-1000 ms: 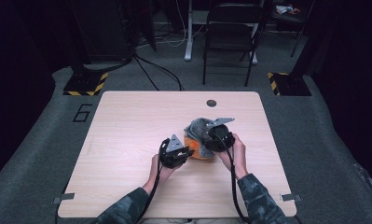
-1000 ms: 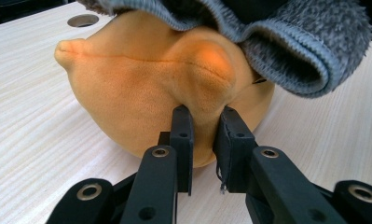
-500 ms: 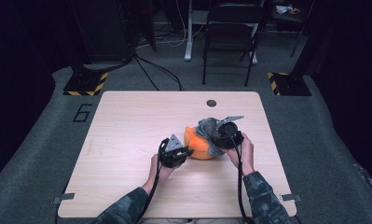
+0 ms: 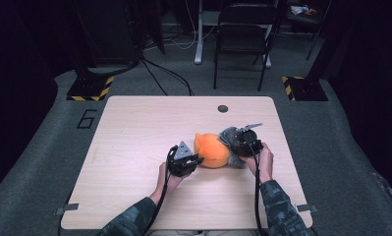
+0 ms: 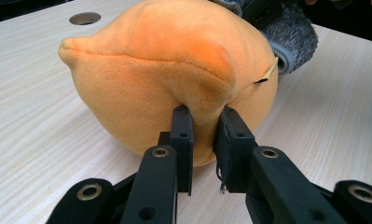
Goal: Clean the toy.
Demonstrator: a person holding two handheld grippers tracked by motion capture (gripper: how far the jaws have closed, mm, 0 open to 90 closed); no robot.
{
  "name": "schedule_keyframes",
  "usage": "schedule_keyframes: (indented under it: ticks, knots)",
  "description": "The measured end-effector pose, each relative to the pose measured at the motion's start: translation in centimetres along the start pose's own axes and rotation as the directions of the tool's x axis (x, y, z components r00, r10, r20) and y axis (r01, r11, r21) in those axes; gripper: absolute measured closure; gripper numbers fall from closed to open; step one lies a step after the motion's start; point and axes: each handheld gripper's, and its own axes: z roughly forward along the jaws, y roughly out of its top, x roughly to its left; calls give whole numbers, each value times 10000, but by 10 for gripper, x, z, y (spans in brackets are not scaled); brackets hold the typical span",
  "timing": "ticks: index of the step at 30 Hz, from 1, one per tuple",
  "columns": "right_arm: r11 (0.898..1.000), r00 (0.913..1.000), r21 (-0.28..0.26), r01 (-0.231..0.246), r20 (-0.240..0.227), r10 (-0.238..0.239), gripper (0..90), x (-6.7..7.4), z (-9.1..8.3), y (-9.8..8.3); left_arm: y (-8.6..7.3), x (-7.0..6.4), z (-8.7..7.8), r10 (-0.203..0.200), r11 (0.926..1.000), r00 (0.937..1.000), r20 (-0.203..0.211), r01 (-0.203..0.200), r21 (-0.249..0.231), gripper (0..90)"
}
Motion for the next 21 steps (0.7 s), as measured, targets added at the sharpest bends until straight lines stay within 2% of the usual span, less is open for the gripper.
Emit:
schedule_keyframes:
  ticks: [4, 7, 10, 13, 18, 21]
  knots:
    - [9996, 9998, 218, -182, 29, 182, 702, -4, 8, -4, 0, 0, 0, -3, 10000, 10000, 5, 3, -2, 778]
    - [9994, 9996, 342, -109, 251, 100, 702, -4, 11, -6, 0, 0, 0, -9, 10000, 10000, 3, 9, -5, 778]
    - [9975, 9985, 708, 10, 537, -48, 703, -5, 18, -9, 0, 0, 0, -30, 10000, 10000, -5, 30, -5, 778]
    - [9940, 9986, 1079, -201, 514, 146, 703, -7, 25, -13, 0, 1, -1, -32, 10000, 10000, 7, 32, 41, 777]
    - [9973, 9970, 731, -99, 777, 42, 706, -8, 15, -8, -1, 2, -1, -112, 9999, 9999, -70, 111, -17, 777]
    - [9999, 9965, 118, -89, 830, 79, 707, -6, 0, -1, -1, 2, 0, -135, 9999, 9999, -78, 135, -32, 777]
